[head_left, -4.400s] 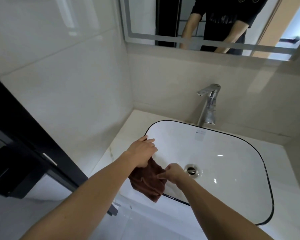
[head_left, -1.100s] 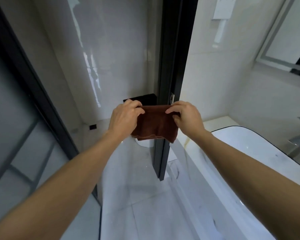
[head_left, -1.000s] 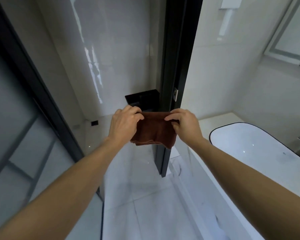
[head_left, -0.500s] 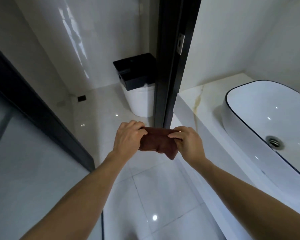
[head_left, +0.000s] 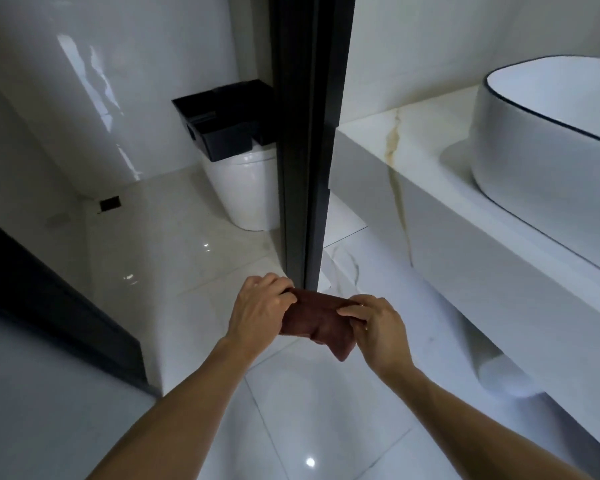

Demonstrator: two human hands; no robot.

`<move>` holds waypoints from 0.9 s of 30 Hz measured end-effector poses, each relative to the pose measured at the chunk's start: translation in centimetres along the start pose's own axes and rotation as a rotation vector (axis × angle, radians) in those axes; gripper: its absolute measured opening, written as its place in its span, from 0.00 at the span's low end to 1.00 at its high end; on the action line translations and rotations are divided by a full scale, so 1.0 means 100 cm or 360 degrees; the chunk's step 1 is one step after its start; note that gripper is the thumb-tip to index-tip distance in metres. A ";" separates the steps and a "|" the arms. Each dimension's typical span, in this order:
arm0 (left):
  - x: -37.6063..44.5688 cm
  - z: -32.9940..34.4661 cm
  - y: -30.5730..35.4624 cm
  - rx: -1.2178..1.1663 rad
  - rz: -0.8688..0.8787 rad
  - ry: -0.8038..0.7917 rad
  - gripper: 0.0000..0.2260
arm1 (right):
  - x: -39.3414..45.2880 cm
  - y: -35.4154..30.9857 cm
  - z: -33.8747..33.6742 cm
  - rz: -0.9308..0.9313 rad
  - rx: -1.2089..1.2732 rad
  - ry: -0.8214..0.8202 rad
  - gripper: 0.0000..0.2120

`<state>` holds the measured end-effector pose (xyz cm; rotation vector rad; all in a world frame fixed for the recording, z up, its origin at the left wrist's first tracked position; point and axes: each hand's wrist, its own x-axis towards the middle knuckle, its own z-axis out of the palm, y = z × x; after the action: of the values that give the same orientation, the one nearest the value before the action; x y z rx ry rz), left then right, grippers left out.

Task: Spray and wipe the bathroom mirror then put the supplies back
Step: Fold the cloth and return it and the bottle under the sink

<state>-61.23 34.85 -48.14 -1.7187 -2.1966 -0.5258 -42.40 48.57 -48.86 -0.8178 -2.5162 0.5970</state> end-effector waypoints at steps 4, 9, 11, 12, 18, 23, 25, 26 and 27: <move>0.002 0.060 0.001 -0.0054 0.0080 0.0007 0.14 | -0.013 0.041 0.031 0.0094 0.0000 0.0042 0.15; 0.023 0.122 0.013 -0.0153 0.0211 0.0051 0.14 | -0.022 0.088 0.052 0.0255 -0.0033 0.0173 0.17; 0.036 0.143 0.021 -0.0161 0.0273 0.0093 0.14 | -0.022 0.105 0.051 0.0313 -0.0043 0.0229 0.19; 0.045 0.153 0.025 -0.0175 0.0304 0.0126 0.14 | -0.021 0.114 0.050 0.0341 -0.0064 0.0260 0.19; 0.101 0.209 0.059 -0.0209 0.0524 0.0248 0.16 | -0.009 0.168 0.049 0.0552 -0.0162 0.0496 0.21; 0.136 0.257 0.083 -0.0253 0.0615 0.0265 0.18 | 0.000 0.211 0.051 0.0683 -0.0223 0.0606 0.21; 0.148 0.270 0.093 -0.0283 0.0643 0.0229 0.13 | 0.001 0.223 0.050 0.0752 -0.0274 0.0589 0.20; 0.153 0.276 0.098 -0.0305 0.0662 0.0207 0.12 | 0.001 0.229 0.048 0.0792 -0.0306 0.0554 0.20; 0.158 0.282 0.102 -0.0321 0.0684 0.0175 0.13 | 0.003 0.235 0.045 0.0837 -0.0324 0.0525 0.20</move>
<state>-55.37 63.64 -65.05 -2.1304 -1.6743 -0.7244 -34.53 64.76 -64.61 -1.5391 -2.0805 0.3254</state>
